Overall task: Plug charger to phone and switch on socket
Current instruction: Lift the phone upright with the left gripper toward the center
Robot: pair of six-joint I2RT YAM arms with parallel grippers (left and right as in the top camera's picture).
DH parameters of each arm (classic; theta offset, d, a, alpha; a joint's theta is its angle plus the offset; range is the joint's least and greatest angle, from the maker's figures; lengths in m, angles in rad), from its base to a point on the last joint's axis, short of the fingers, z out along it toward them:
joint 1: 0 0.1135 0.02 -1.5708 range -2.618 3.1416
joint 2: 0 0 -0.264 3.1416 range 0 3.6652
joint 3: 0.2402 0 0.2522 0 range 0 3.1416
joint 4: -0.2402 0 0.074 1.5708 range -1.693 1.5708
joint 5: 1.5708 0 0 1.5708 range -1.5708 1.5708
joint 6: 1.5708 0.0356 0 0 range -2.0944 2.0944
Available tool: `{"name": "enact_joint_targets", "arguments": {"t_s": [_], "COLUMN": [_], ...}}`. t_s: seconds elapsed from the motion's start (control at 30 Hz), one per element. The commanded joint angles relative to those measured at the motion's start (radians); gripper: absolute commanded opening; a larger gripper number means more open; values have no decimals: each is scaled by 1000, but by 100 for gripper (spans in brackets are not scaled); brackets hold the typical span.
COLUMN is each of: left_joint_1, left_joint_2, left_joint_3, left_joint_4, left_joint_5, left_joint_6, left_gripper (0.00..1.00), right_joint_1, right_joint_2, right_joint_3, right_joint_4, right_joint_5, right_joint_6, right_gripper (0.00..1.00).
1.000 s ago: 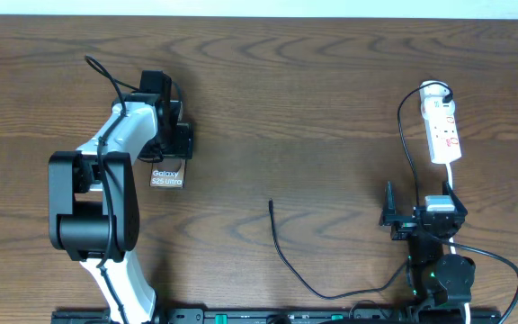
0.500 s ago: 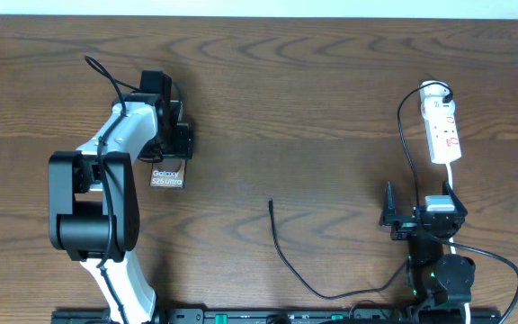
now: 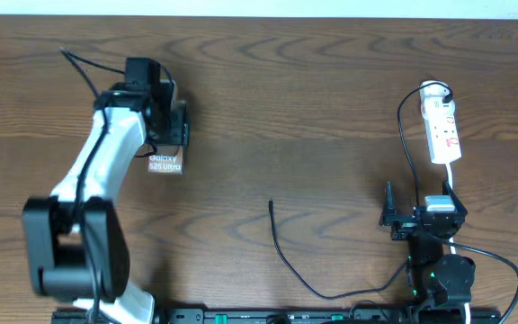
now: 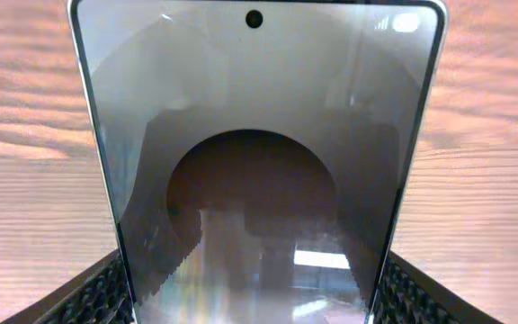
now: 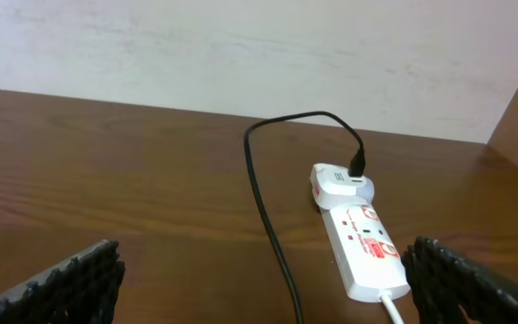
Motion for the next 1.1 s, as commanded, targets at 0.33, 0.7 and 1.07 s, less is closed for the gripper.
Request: {"name": "enact_joint_targets", "arguments": {"t_s": [0.33, 0.7, 1.07], "left_joint_1": [2, 216, 482], "left_joint_2": [-305, -338, -338], "left_joint_3": [8, 8, 8], "left_joint_4": [-16, -18, -18], "left_joint_5": [230, 808, 1173], "left_joint_6": [-153, -343, -739], "left_gripper": [7, 8, 8], "right_joint_1": [5, 5, 5], "right_joint_2": [-5, -5, -5], "right_joint_3": [-1, -1, -1], "right_joint_4": [-3, -3, -3], "right_joint_5": [8, 8, 8], "right_joint_6": [-14, -14, -14], "right_gripper": [99, 99, 99]}}
